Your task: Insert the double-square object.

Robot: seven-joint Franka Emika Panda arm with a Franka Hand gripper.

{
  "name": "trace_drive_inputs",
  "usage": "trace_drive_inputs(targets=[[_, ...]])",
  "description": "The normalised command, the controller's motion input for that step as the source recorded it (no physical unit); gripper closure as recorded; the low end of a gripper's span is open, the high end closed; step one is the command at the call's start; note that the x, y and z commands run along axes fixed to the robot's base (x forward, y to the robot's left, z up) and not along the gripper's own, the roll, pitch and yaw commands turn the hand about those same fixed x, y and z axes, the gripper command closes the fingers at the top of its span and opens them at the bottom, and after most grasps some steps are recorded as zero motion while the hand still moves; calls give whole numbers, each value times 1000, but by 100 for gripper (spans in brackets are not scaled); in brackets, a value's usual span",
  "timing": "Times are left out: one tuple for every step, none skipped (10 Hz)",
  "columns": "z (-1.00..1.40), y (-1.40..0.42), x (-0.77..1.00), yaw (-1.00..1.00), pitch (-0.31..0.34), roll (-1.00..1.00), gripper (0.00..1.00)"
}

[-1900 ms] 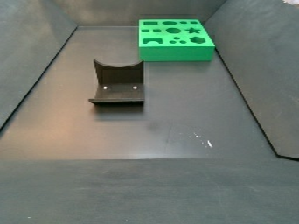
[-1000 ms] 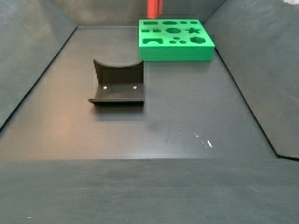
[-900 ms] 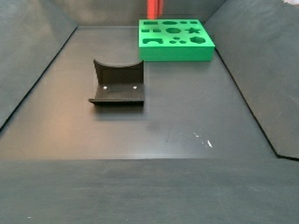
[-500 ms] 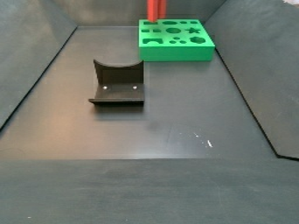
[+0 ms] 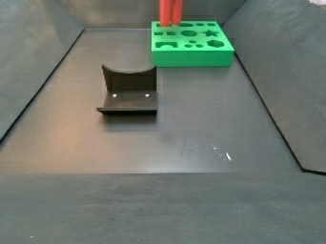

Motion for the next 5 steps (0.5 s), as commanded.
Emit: trace_drive_inputs(targets=[[-91, 9, 69, -997, -41, 134, 100], [-206, 20, 229, -877, -37, 207, 100], [-314, 111, 380, -817, 0, 106, 100], [-60, 31, 197, -494, 0, 0, 100], [0, 0, 17, 0, 0, 0, 100]])
